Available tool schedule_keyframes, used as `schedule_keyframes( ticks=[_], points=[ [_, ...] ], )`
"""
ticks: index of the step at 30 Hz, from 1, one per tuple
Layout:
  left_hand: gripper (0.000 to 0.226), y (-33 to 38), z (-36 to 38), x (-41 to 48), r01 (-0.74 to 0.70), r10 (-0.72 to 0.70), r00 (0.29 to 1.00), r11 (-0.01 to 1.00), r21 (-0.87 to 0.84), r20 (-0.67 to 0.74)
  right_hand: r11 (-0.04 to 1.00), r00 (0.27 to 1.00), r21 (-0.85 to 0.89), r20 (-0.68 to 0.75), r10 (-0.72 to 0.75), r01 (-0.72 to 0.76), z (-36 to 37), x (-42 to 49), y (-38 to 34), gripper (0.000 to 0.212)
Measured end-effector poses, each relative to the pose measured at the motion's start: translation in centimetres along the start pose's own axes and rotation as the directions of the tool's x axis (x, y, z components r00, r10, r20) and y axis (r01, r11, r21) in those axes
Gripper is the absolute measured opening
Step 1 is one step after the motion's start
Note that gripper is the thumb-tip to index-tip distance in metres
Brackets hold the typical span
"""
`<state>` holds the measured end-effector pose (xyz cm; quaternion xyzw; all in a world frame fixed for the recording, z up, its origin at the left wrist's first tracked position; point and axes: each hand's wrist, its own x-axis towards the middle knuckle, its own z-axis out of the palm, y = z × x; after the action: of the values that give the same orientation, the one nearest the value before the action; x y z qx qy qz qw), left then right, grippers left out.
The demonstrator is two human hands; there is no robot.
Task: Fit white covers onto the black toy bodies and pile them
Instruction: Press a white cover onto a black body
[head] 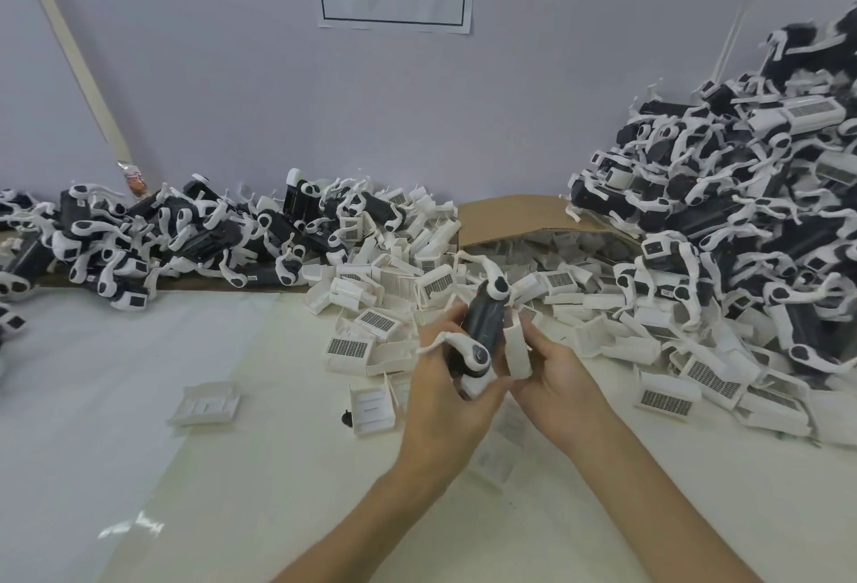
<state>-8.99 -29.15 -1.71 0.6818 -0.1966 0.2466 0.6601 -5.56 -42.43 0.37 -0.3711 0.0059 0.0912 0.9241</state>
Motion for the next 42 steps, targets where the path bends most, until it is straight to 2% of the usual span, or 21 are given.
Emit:
schedule_keyframes(
  ticks=[2, 6, 11, 13, 16, 18, 20, 22, 25, 28, 33, 37, 40, 42],
  points=[
    [0.045, -0.1, 0.1, 0.0, -0.07, 0.072, 0.997, 0.995, 0.074, -0.034, 0.996, 0.997, -0.083, 0.073, 0.027, -0.021, 0.5, -0.4, 0.5, 0.041],
    [0.03, -0.5, -0.3, 0.3, -0.031, 0.036, 0.994, 0.998, 0.052, -0.102, 0.966, 0.982, -0.25, 0.19, -0.016, 0.064, 1.2, -1.1, 0.8, 0.033],
    [0.046, -0.2, -0.3, 0.2, 0.02, -0.023, 0.993, 0.999, -0.028, -0.118, 0.81, 0.986, -0.563, 0.07, -0.149, 0.163, 0.7, -0.7, 1.5, 0.032],
    [0.046, -0.1, -0.4, 0.2, 0.01, -0.011, 0.992, 1.0, -0.01, -0.128, 0.771, 0.986, -0.616, 0.075, -0.149, 0.163, 0.7, -0.7, 1.6, 0.039],
    [0.046, -0.3, -0.4, 0.3, -0.002, 0.002, 0.992, 1.0, -0.003, -0.126, 0.819, 0.991, -0.559, 0.07, -0.114, 0.134, 1.1, -1.1, 1.4, 0.054],
    [0.053, -0.3, -0.3, 0.3, 0.006, -0.005, 0.994, 1.0, 0.01, -0.107, 0.854, 0.995, -0.511, 0.057, -0.081, 0.099, 1.0, -1.0, 1.1, 0.054],
    [0.063, -0.2, -0.3, 0.3, -0.009, 0.012, 0.998, 0.999, 0.035, -0.067, 0.845, 0.995, -0.526, 0.078, -0.064, 0.096, 0.8, -1.0, 1.0, 0.044],
    [0.064, -0.4, -0.4, 0.2, -0.009, 0.011, 0.999, 0.999, 0.043, -0.04, 0.84, 0.994, -0.535, 0.097, -0.045, 0.091, 0.7, -1.0, 1.0, 0.04],
    [0.053, -0.7, -0.6, 0.5, 0.021, -0.02, 0.999, 0.998, 0.055, -0.026, 0.836, 0.994, -0.54, 0.101, -0.045, 0.093, 0.7, -1.2, 0.9, 0.045],
    [0.045, -0.6, -0.8, 0.6, 0.0, 0.006, 0.998, 0.995, 0.098, -0.058, 0.826, 0.993, -0.555, 0.108, -0.047, 0.099, 0.8, -1.3, 0.9, 0.061],
    [0.059, -0.4, -0.9, 0.7, 0.03, -0.025, 0.998, 0.994, 0.106, -0.051, 0.821, 0.992, -0.564, 0.125, -0.021, 0.088, 1.0, -1.5, 1.0, 0.068],
    [0.056, -0.1, -0.8, 0.7, 0.054, -0.052, 0.996, 0.998, 0.017, -0.072, 0.838, 0.988, -0.538, 0.152, -0.005, 0.087, 0.8, -1.4, 1.1, 0.067],
    [0.051, 0.5, -1.0, 1.0, 0.125, -0.13, 0.991, 0.979, -0.163, -0.024, 0.875, 0.98, -0.478, 0.199, 0.018, 0.081, 0.3, -1.3, 1.2, 0.059],
    [0.05, 0.7, -1.5, 1.3, 0.186, -0.194, 0.981, 0.949, -0.253, -0.009, 0.864, 0.972, -0.494, 0.235, 0.025, 0.097, 0.3, -1.2, 1.2, 0.052]
  ],
)
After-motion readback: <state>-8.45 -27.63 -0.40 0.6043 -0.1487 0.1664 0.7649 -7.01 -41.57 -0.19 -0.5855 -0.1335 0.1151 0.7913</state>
